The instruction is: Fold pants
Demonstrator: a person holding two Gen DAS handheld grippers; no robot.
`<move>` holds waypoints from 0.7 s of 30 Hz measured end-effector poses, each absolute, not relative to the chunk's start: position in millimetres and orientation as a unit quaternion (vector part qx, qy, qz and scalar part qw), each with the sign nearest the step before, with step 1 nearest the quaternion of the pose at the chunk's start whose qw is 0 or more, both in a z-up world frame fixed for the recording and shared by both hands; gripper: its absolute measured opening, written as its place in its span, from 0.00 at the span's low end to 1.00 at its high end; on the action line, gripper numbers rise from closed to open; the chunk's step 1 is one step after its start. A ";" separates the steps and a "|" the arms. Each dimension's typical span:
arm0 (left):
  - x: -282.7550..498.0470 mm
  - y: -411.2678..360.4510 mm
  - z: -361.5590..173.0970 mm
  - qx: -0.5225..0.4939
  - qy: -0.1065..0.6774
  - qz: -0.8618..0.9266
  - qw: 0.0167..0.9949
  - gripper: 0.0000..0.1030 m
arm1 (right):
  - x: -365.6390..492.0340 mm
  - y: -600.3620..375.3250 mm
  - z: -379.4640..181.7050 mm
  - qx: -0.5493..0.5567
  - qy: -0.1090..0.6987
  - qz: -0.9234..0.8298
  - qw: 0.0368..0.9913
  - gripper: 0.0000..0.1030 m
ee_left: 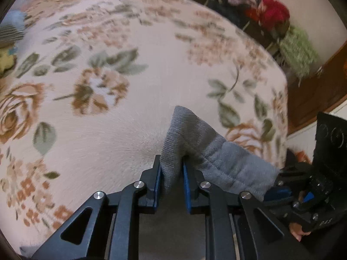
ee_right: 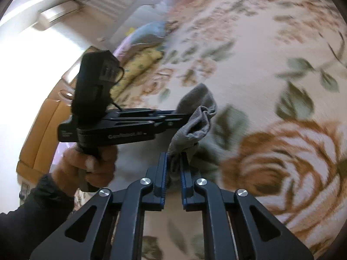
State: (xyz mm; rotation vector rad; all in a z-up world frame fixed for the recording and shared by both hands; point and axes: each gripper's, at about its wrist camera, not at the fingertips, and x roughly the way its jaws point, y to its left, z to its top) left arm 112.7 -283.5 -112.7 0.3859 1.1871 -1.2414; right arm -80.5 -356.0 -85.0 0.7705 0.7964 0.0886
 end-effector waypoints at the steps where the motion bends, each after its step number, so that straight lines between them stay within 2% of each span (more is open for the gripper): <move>1: 115.8 -282.8 -108.4 0.160 0.519 -0.544 0.640 0.16 | -77.7 -352.2 -81.3 0.362 0.376 0.049 0.852 0.11; 10: 142.6 -191.2 -77.5 0.049 0.506 -0.517 0.689 0.16 | -36.0 -291.0 -50.6 0.322 0.362 0.153 0.861 0.11; 21: 154.7 -76.8 -129.7 -0.043 0.557 -0.423 0.713 0.16 | 14.5 -189.4 -92.9 0.256 0.441 0.250 0.823 0.11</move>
